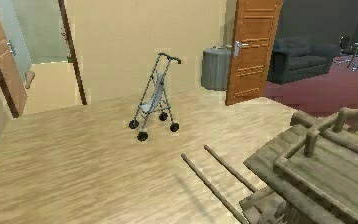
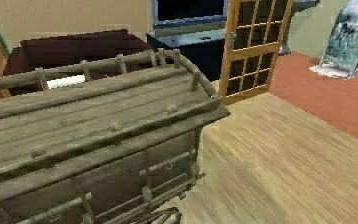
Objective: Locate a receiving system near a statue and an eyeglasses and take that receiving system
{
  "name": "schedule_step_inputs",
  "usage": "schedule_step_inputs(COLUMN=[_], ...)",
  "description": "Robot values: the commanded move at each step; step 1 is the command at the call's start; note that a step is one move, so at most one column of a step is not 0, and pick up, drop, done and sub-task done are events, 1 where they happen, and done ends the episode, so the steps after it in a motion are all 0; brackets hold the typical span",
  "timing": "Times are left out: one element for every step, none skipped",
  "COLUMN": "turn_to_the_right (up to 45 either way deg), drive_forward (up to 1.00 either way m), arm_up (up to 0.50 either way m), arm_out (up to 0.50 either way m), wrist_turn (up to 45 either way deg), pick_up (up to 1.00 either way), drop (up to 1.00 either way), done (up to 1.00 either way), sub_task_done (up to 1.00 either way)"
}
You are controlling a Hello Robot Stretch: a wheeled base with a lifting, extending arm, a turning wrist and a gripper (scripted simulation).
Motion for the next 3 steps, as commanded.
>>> schedule_step_inputs(turn_to_the_right=[0.0, -33.0, 0.0], drive_forward=[0.05, 0.00, 1.00], arm_up=[0.00, 0.00, 0.00], arm_out=[0.00, 0.00, 0.00], wrist_turn=[0.0, 0.0, 0.0], pick_up=[0.00, 0.00, 0.00], drop=[0.00, 0.00, 0.00], done=[0.00, 0.00, 0.00], sub_task_done=[0.00, 0.00, 0.00])
